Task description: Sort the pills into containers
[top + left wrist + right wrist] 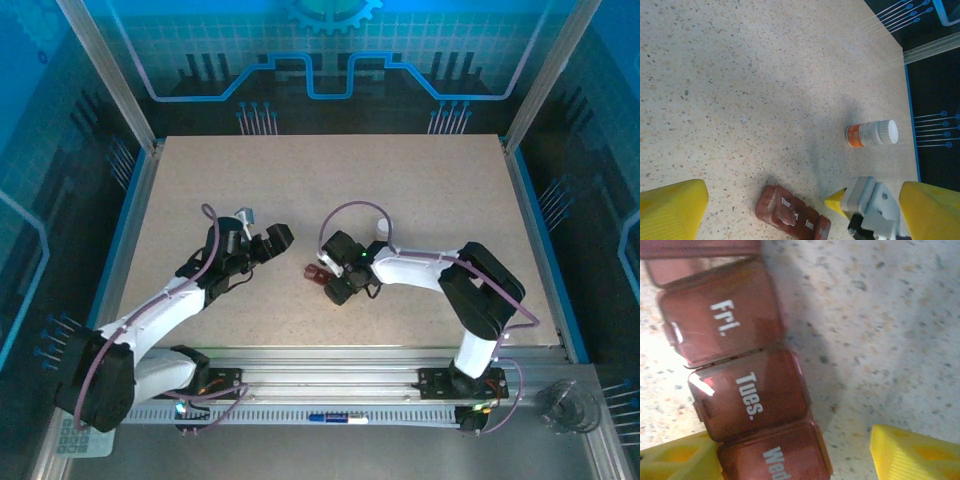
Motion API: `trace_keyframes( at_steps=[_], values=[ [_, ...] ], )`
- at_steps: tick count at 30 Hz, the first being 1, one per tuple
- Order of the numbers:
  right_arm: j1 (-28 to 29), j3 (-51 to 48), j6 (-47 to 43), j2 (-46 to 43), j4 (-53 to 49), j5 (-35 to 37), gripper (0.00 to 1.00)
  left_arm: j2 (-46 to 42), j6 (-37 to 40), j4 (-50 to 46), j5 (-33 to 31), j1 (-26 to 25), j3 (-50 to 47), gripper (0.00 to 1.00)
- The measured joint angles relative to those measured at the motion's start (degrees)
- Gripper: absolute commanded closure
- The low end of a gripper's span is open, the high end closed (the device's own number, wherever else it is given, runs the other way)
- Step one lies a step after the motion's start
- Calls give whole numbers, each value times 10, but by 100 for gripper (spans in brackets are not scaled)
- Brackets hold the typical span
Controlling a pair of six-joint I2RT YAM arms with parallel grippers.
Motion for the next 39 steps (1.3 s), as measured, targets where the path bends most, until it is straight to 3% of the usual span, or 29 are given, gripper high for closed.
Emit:
trace_keyframes(
  at_steps=[8, 15, 25, 39],
  values=[
    [-42, 8, 17, -24, -42, 37, 30, 19, 25, -17, 9, 5, 23, 1],
    [-50, 18, 51, -99, -57, -8, 27, 60, 81, -59, 12, 8, 74, 1],
    [-75, 52, 123, -23, -25, -84, 26, 75, 193, -159, 19, 4, 113, 1],
    [-87, 41, 143, 2, 10, -109, 28, 87, 265, -247, -37, -121, 129, 1]
  ],
)
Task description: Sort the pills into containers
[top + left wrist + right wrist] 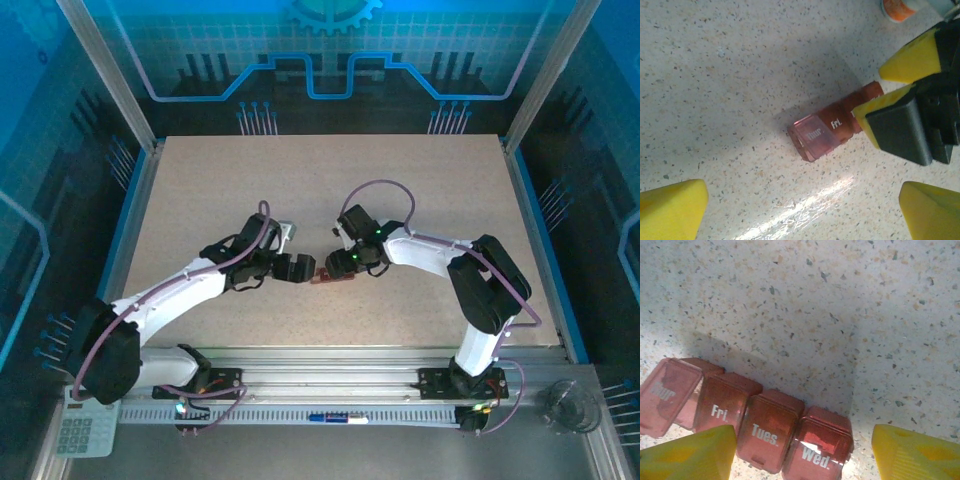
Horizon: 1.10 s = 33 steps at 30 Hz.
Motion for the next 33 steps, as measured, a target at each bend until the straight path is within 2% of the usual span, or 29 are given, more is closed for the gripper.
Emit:
trace_keyframes(
  at_steps=[9, 18, 33],
  values=[
    [-2, -9, 1, 9, 8, -2, 29, 24, 8, -8, -30, -33, 0, 1],
    [-4, -10, 4, 12, 17, -9, 30, 86, 18, -7, -55, -59, 1, 1],
    [-4, -16, 7, 14, 34, -17, 31, 158, 23, -8, -122, -62, 34, 1]
  ],
)
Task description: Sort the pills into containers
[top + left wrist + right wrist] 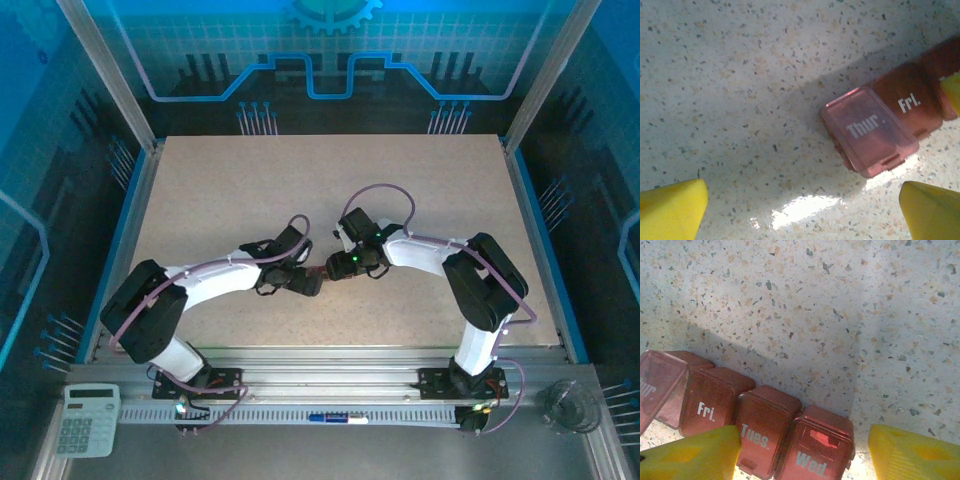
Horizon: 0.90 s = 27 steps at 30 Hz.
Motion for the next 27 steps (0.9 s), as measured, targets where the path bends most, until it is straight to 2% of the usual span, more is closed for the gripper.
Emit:
trace_keyframes(
  at_steps=[20, 27],
  values=[
    [0, -5, 2, 1, 15, -8, 32, 59, 13, 3, -8, 75, 86, 1],
    [0, -8, 7, 1, 19, -12, 33, 90, 13, 3, 2, 82, 87, 1]
  ],
)
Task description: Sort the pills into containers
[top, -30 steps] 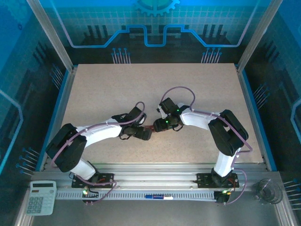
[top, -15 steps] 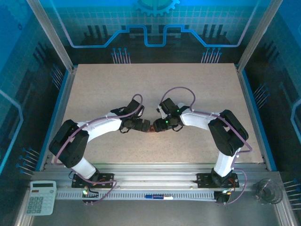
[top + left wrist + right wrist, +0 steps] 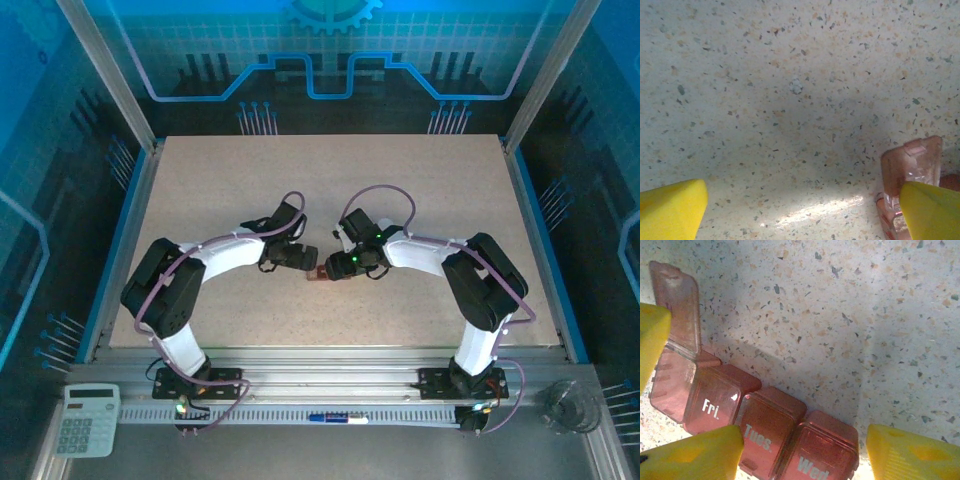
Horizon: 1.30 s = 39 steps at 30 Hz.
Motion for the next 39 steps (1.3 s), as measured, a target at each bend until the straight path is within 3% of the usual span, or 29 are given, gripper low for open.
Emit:
trace_keyframes(
  at_steps=[11, 19, 28, 33, 39],
  values=[
    [0, -5, 8, -6, -1, -3, 33, -4, -1, 2, 25, -1, 2, 1],
    [1, -8, 14, -25, -27, -3, 18, -46, -1, 2, 43, -8, 2, 1],
    [-2, -7, 10, -75, -61, 4, 17, -90, -5, 2, 53, -9, 0, 1],
    [-19, 17, 3, -114, -90, 7, 17, -125, -9, 9, 53, -9, -9, 1],
    [-81, 83, -17, -160, -128, 24, 15, -184, -21, 28, 48, -9, -54, 1]
  ],
)
